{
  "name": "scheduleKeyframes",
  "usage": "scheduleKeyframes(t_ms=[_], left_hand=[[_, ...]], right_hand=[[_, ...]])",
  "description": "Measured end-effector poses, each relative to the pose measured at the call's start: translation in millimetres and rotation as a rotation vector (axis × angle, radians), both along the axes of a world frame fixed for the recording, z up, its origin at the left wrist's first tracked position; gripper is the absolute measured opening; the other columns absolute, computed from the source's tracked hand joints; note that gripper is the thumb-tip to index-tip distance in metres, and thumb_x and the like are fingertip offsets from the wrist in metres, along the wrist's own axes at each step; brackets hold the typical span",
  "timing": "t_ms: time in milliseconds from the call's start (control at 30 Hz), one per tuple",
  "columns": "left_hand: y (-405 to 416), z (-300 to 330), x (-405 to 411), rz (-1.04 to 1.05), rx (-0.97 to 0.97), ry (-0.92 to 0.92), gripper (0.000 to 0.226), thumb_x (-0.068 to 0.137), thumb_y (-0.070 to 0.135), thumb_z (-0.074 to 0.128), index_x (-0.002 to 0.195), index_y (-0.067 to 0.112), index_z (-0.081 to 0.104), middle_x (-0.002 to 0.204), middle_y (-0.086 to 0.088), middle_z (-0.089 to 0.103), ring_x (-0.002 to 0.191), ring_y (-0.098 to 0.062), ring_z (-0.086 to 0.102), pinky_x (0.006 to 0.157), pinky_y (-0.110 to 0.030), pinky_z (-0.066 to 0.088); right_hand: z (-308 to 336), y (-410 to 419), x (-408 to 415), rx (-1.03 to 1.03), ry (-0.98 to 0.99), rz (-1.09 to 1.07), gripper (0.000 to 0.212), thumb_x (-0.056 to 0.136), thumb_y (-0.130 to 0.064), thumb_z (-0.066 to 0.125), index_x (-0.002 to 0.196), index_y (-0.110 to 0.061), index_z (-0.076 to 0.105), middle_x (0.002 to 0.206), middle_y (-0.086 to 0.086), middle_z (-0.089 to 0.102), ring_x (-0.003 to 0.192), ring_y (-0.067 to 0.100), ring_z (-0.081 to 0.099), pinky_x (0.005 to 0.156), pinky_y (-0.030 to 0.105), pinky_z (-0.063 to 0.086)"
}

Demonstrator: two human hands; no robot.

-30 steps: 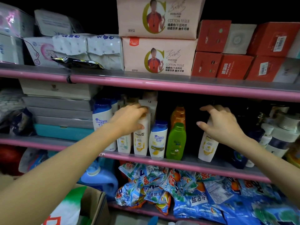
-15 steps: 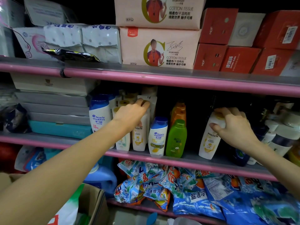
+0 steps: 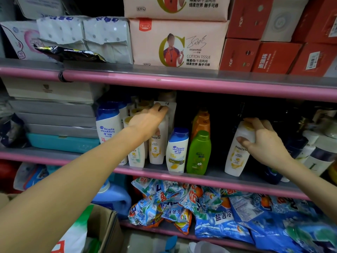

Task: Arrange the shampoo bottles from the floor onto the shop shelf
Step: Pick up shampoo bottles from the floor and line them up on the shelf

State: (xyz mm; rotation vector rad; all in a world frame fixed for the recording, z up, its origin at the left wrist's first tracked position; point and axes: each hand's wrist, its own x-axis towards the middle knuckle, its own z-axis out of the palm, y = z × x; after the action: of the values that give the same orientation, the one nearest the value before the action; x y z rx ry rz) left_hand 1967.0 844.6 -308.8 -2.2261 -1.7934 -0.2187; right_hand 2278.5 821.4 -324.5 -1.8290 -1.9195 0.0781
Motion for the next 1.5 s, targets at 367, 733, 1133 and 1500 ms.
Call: scheduleKeyframes(t_ms=[367,733,1133,1500], left_hand=[[12.1,16.8,-2.5,-0.044,-0.114,-0.143,0.065,0.071,0.021,0.080,0.127,0.016,0.048,0.121,-0.011,0.054,0.104,-0.032,0.056,0.078,-0.036,0.048],[9.2,35.9,-4.8,-0.050,-0.231,-0.362,0.051,0.071,0.023,0.082,0.116,0.010,0.061,0.112,-0.007,0.065,0.103,-0.024,0.059,0.089,-0.030,0.048],[-0.7,42.1,-17.0,-0.081,-0.216,-0.382,0.039,0.088,0.038,0.062,0.120,0.014,0.064,0.120,-0.006,0.065,0.110,-0.022,0.059,0.094,-0.028,0.046],[-21.5,43.8,-48.2,-0.172,-0.130,-0.625,0.024,0.094,0.023,0.055,0.115,0.024,0.067,0.096,0.012,0.067,0.068,0.016,0.053,0.059,0.005,0.035]], right_hand=[[-3.3,7.0,7.1,-0.045,0.381,-0.082,0.054,0.083,-0.032,0.072,0.126,-0.011,0.048,0.117,0.015,0.061,0.102,0.031,0.059,0.079,0.036,0.049],[55.0,-46.0,-16.8,0.104,0.152,0.117,0.032,0.077,-0.043,0.071,0.100,-0.029,0.053,0.088,-0.010,0.064,0.082,0.016,0.064,0.068,0.032,0.047],[43.7,-45.9,-138.4,0.003,0.371,0.513,0.030,0.073,-0.041,0.075,0.090,-0.029,0.053,0.087,-0.011,0.065,0.082,0.008,0.062,0.075,0.034,0.052],[16.4,-13.7,-185.2,0.042,0.260,0.494,0.040,0.073,-0.041,0.075,0.105,-0.024,0.057,0.103,-0.002,0.058,0.090,0.015,0.056,0.075,0.029,0.044]])
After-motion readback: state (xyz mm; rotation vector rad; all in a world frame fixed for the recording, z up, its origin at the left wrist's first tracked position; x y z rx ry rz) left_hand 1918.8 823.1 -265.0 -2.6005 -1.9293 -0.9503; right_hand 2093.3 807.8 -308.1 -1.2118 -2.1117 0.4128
